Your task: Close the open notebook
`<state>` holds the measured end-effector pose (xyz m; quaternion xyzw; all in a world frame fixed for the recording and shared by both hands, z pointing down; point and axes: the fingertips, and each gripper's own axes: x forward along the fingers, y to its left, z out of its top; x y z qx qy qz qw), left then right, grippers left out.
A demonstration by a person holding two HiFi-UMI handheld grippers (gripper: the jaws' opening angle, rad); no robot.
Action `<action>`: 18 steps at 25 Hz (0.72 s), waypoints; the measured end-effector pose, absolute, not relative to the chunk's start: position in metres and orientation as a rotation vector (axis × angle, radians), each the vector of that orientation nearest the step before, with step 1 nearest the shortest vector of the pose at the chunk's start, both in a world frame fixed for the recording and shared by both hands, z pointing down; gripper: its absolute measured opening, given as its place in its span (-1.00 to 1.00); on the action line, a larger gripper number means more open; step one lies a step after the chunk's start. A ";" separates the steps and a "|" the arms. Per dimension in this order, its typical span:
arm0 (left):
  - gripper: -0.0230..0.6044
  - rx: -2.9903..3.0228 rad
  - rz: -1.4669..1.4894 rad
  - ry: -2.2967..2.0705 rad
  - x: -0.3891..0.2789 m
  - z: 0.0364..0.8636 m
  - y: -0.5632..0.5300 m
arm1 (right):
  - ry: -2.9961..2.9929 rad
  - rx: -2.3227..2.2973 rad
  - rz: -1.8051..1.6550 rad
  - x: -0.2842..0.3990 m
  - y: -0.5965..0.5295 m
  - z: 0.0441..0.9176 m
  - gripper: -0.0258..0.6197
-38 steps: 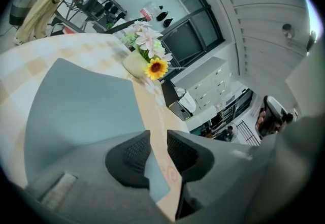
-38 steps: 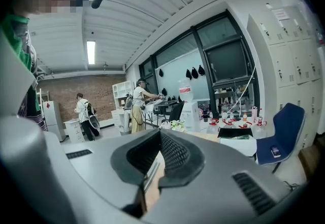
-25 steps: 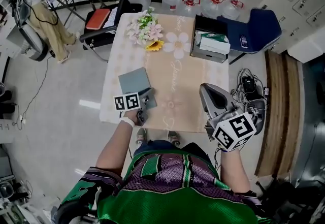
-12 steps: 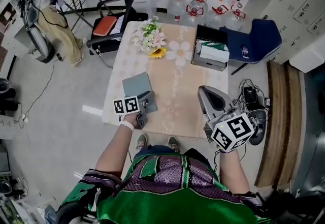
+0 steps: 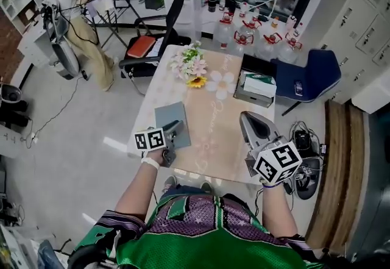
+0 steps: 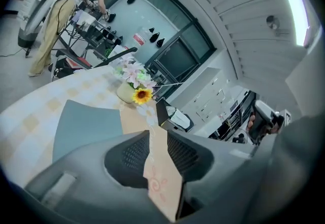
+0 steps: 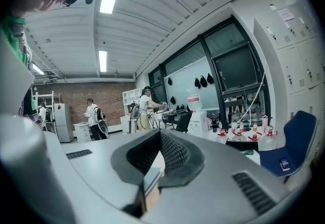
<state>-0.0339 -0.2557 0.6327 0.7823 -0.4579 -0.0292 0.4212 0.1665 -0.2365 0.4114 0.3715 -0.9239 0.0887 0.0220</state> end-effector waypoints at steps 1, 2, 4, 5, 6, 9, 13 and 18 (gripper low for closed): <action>-0.62 1.964 -0.094 -1.154 -0.034 0.626 -0.253 | -2.866 1.143 0.270 0.169 -0.237 0.411 -0.92; -0.62 1.972 -0.109 -1.162 -0.033 0.618 -0.250 | -2.868 1.134 0.265 0.171 -0.238 0.411 -0.92; -0.62 1.993 -0.119 -1.186 -0.032 0.602 -0.243 | -2.875 1.123 0.262 0.176 -0.239 0.409 -0.92; -0.62 2.006 -0.122 -1.199 -0.031 0.594 -0.241 | -2.879 1.121 0.263 0.179 -0.241 0.407 -0.92; -0.62 2.023 -0.128 -1.208 -0.029 0.584 -0.239 | -2.885 1.121 0.264 0.181 -0.243 0.405 -0.92; -0.62 2.096 -0.155 -1.235 -0.021 0.552 -0.233 | -2.902 1.128 0.262 0.187 -0.246 0.398 -0.92; -0.62 2.224 -0.143 -1.250 -0.010 0.516 -0.228 | -2.921 1.132 0.247 0.190 -0.247 0.394 -0.92; -0.62 2.344 -0.140 -1.321 0.001 0.472 -0.225 | -2.938 1.144 0.249 0.196 -0.251 0.387 -0.92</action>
